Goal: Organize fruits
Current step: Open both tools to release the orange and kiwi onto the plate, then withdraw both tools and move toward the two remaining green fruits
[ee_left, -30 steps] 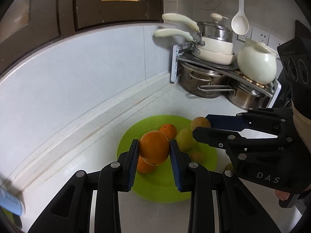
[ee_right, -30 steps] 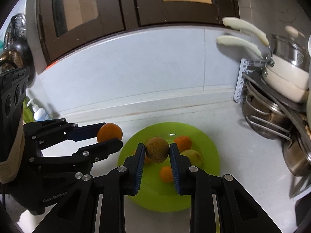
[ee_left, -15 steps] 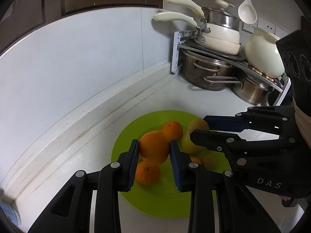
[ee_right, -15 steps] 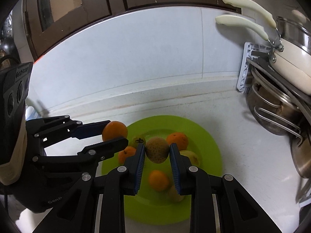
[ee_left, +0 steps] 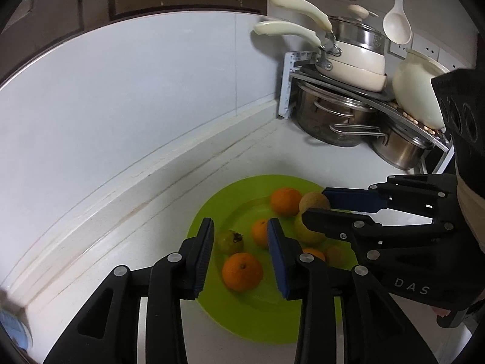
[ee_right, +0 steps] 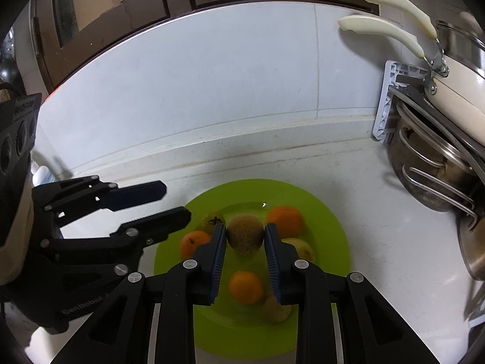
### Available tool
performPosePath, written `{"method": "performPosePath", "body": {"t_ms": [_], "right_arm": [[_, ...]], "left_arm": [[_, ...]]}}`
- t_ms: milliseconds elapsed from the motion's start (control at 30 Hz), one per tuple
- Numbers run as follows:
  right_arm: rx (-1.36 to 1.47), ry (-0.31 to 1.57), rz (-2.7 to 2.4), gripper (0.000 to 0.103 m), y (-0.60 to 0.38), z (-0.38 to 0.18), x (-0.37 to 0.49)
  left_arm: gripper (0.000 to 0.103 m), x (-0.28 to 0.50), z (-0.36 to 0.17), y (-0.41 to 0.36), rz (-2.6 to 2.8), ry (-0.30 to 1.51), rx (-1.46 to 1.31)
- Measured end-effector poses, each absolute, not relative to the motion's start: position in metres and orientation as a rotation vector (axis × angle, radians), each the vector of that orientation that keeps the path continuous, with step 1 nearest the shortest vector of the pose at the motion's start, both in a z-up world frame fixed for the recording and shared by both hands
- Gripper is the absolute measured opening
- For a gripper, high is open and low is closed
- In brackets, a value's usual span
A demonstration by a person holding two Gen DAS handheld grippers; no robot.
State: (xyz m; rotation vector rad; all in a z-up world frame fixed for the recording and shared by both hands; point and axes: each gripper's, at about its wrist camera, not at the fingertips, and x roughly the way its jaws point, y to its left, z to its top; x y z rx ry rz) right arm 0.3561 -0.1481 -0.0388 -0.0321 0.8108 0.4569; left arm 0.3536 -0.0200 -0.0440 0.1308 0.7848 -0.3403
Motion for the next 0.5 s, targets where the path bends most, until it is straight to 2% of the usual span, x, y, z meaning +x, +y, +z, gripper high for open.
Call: {"method": "performPosePath", "body": {"t_ms": [267, 333, 400, 500], "right_arm": [[-0.051, 0.831, 0.451, 0.027, -0.144, -0.047, 0.36], [-0.05, 0.834, 0.449, 0.029, -0.143, -0.048, 0.36], [-0.059, 0.83, 0.439, 0.036, -0.143, -0.047, 0.359], [-0.071, 0.818, 0.426, 0.037, -0.145, -0.044, 0.355]], "left_arm": [[0.042, 0.351, -0.051, -0.011, -0.291, 0.799, 0.148], [0.043, 0.349, -0.051, -0.011, -0.285, 0.797, 0.151], [0.044, 0.347, -0.05, -0.01, -0.282, 0.793, 0.146], [0.045, 0.343, -0.047, -0.009, -0.274, 0.784, 0.144]]}}
